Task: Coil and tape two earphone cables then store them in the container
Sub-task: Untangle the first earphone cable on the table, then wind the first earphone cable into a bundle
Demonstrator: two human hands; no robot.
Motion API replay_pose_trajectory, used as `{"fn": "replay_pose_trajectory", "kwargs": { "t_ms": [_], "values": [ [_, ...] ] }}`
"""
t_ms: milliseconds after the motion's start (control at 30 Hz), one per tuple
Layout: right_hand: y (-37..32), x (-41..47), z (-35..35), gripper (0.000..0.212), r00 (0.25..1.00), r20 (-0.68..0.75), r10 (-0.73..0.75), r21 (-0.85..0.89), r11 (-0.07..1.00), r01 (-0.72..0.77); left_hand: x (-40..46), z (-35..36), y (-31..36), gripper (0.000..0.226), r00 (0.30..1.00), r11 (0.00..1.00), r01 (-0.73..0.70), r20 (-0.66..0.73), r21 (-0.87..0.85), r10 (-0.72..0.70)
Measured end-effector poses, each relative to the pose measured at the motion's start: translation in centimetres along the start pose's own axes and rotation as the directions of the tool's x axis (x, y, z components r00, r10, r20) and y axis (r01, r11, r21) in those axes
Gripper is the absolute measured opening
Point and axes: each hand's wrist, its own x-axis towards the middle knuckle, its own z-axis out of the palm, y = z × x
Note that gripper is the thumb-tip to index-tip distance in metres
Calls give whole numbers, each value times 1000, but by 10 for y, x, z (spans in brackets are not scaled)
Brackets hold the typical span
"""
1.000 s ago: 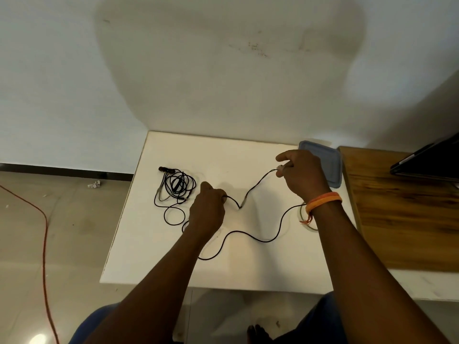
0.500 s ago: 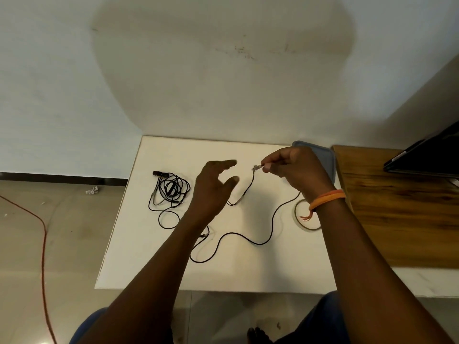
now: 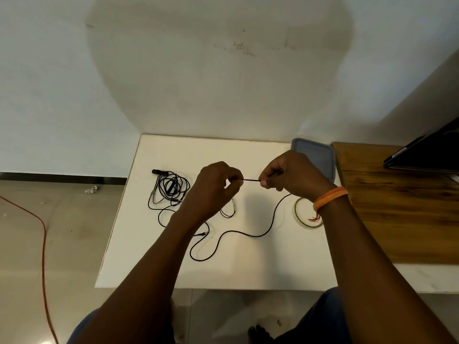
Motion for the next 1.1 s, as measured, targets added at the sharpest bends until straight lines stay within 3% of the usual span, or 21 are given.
{"fn": "replay_pose_trajectory", "kwargs": {
  "t_ms": [167,333,433,633,733,833,933,1033,1100],
  "values": [
    [14,-4,-17,6,997,-57,50,16,999,-49,-2,-2,-5,8,993,987,-7,-118,160,26],
    [33,-18,-38,4,990,63,127,19,992,-128,-5,-4,-10,10,986,968,54,-167,244,-13],
    [39,-25,-40,11,986,89,142,98,984,-151,-6,-4,-9,12,991,977,97,-111,188,-77],
    [14,-44,-19,12,994,-67,90,577,816,-35,-25,2,-7,9,971,978,210,-124,22,-205],
    [-1,-61,0,7,975,-212,65,544,837,63,-35,2,5,19,945,952,233,-185,-199,-270],
    [-6,-73,19,9,944,-329,2,388,912,133,-43,-3,16,44,902,881,273,-215,-387,-374],
    [-8,-80,29,14,901,-432,39,345,930,125,-58,-8,30,36,852,803,325,-213,-500,-478],
    [-12,-91,41,15,875,-474,94,336,938,81,-81,-12,47,13,793,623,419,-68,-660,-605],
    [-20,-96,47,14,867,-479,138,384,921,65,-94,-13,62,13,760,488,520,119,-701,-639]
  ]
}}
